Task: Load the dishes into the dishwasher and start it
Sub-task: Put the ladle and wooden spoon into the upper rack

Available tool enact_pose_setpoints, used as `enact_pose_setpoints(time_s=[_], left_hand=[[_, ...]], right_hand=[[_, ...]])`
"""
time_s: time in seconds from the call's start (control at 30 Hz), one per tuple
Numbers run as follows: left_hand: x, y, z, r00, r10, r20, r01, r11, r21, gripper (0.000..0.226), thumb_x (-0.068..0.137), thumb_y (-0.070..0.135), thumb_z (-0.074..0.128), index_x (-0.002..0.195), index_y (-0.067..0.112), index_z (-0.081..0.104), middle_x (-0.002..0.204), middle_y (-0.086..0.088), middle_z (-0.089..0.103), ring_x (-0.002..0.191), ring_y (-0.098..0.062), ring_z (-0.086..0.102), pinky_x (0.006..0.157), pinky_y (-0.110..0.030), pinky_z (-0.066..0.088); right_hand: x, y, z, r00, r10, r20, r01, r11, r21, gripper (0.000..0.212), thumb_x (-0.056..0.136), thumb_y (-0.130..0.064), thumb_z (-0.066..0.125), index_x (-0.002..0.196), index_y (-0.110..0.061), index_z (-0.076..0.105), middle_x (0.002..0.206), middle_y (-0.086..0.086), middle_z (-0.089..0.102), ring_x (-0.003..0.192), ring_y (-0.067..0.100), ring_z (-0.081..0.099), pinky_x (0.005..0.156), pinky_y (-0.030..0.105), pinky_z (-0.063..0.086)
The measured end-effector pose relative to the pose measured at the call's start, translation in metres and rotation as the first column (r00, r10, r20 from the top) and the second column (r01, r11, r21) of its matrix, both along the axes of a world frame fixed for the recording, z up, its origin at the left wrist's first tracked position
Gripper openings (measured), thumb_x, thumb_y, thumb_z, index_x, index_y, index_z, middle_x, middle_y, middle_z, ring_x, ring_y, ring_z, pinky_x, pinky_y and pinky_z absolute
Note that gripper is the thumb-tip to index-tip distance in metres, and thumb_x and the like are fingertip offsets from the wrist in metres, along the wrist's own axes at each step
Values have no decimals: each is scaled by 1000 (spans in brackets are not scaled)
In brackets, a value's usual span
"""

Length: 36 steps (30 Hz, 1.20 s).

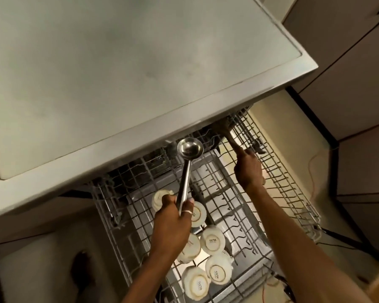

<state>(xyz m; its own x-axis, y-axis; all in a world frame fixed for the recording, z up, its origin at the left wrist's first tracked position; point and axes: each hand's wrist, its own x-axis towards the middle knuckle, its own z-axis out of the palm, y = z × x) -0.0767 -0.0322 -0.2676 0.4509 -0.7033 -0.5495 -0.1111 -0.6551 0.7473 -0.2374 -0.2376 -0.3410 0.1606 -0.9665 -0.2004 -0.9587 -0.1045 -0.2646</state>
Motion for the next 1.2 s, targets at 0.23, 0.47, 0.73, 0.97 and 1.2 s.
enact_pose_setpoints(time_s=[0.23,0.47,0.73,0.97,1.2], left_hand=[[4,-8,-2,1000,-22,8,21,999,33,28,98,52,52,99,25,46,85,3,66,69,-14,64,62,-30,49],[-3,-27,2,997,-10,-80,11,1000,22,26,99,52,48,99,27,46,84,-3,67,66,-21,62,62,-40,57],[-27,-31,18,983,-41,-182,52,997,58,26,106,35,37,130,34,45,86,2,69,69,-15,68,52,-27,48],[-1,-19,8,978,-201,-55,207,967,151,18,101,48,48,100,31,52,90,14,65,87,-11,62,77,-32,47],[17,-8,5,982,-177,-69,186,970,159,22,99,54,48,100,33,54,89,14,68,84,-5,65,74,-29,48]], right_hand=[[-19,0,-25,993,17,-120,-7,997,76,68,95,6,46,156,-22,34,118,16,56,82,18,46,68,29,38],[23,69,49,809,-276,520,182,957,224,23,104,-23,51,118,-12,67,100,9,71,83,14,69,64,16,50],[71,121,87,173,-768,617,40,631,774,16,100,-4,55,111,-9,65,102,12,77,101,25,72,96,42,55],[35,62,25,941,-35,337,52,998,-41,53,101,-5,53,150,-21,43,88,3,59,65,10,51,54,14,40],[40,35,-28,964,158,212,-150,987,-54,54,96,5,54,147,-13,50,116,13,57,94,19,57,60,2,33]])
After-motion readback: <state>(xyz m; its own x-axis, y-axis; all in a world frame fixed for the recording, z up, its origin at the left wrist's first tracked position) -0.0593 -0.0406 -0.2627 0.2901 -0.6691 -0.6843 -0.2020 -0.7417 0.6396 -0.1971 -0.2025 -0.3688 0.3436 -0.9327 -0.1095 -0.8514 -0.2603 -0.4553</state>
